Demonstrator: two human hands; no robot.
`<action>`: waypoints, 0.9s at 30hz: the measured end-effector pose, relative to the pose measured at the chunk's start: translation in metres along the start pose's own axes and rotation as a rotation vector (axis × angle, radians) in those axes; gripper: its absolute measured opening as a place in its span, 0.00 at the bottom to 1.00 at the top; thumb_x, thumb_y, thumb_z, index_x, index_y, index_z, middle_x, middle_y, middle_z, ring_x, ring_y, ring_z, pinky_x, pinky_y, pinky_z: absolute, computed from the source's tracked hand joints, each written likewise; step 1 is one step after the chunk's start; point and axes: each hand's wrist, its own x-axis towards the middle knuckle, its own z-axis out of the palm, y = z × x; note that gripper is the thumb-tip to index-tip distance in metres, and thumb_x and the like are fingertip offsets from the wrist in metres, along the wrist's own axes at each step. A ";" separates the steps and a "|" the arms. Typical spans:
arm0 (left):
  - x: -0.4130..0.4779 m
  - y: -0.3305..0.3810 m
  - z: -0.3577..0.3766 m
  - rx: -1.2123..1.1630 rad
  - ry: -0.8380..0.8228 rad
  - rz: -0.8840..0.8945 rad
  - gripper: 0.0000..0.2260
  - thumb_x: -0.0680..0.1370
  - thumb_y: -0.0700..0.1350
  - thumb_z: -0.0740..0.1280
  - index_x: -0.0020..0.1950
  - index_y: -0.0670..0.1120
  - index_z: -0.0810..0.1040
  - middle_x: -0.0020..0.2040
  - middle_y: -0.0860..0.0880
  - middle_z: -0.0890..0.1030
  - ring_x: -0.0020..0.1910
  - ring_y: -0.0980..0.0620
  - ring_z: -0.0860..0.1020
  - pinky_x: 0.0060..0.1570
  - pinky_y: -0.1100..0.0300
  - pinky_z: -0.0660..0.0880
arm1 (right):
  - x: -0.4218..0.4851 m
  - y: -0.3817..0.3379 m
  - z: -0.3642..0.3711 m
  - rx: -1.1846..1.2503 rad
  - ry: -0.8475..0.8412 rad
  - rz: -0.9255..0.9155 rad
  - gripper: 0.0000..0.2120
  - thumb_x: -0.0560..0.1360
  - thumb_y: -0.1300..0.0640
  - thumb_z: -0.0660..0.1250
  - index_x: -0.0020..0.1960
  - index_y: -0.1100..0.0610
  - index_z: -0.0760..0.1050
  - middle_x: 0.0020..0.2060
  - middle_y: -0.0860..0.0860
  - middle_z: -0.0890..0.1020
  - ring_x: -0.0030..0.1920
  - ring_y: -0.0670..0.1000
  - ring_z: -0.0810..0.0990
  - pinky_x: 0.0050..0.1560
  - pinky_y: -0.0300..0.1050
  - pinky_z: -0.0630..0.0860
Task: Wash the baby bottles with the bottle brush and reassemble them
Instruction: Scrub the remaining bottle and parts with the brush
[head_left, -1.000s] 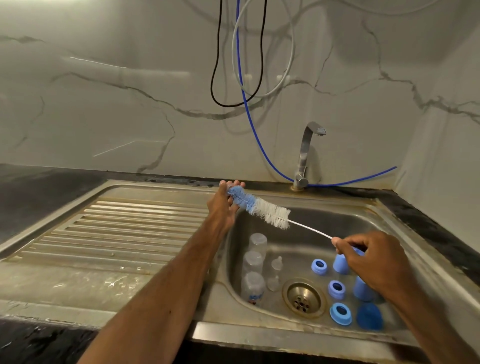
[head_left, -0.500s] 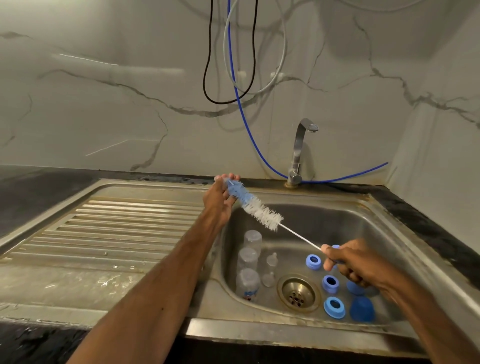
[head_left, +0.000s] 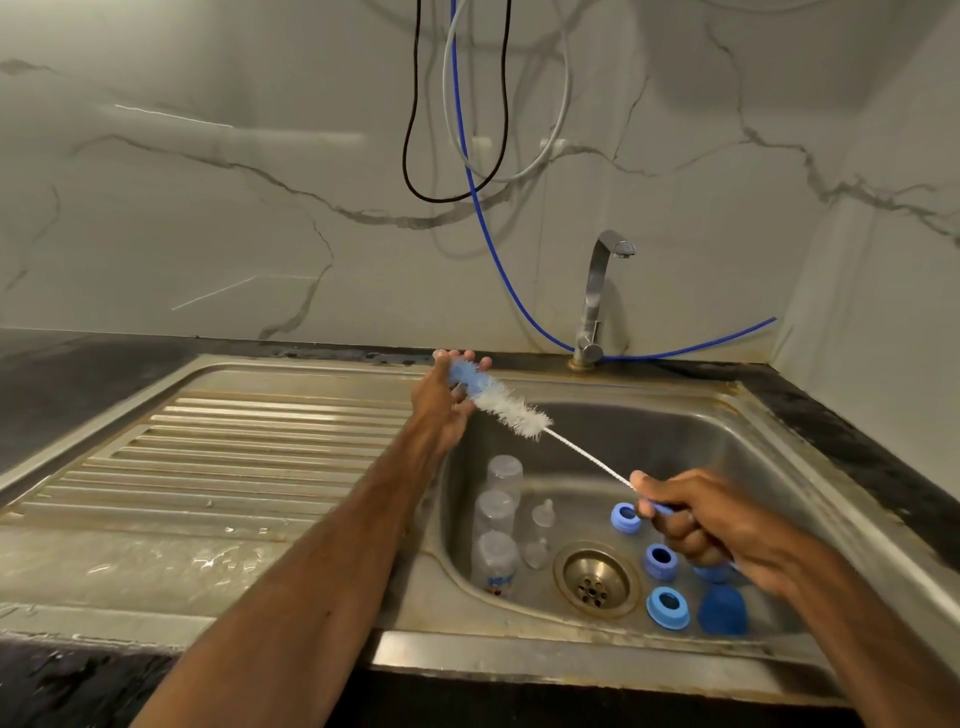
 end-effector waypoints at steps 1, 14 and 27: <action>0.001 0.001 0.001 -0.023 0.006 -0.009 0.21 0.85 0.52 0.62 0.73 0.41 0.71 0.68 0.40 0.78 0.62 0.41 0.82 0.61 0.42 0.80 | 0.001 0.002 0.000 -0.022 -0.015 -0.009 0.20 0.81 0.46 0.65 0.37 0.60 0.78 0.25 0.50 0.65 0.23 0.45 0.59 0.21 0.36 0.56; -0.004 0.016 -0.009 -0.040 -0.050 -0.057 0.19 0.87 0.53 0.56 0.54 0.43 0.83 0.47 0.45 0.85 0.48 0.47 0.84 0.48 0.52 0.82 | 0.009 0.009 -0.001 -0.161 0.157 -0.315 0.19 0.83 0.53 0.63 0.40 0.61 0.82 0.22 0.50 0.69 0.22 0.45 0.65 0.26 0.34 0.65; 0.008 0.008 -0.010 0.010 0.004 0.021 0.24 0.85 0.57 0.57 0.75 0.43 0.71 0.71 0.43 0.76 0.68 0.42 0.77 0.58 0.47 0.79 | 0.014 0.015 -0.001 -0.234 0.258 -0.392 0.16 0.83 0.57 0.64 0.40 0.60 0.83 0.21 0.48 0.74 0.23 0.44 0.71 0.29 0.33 0.69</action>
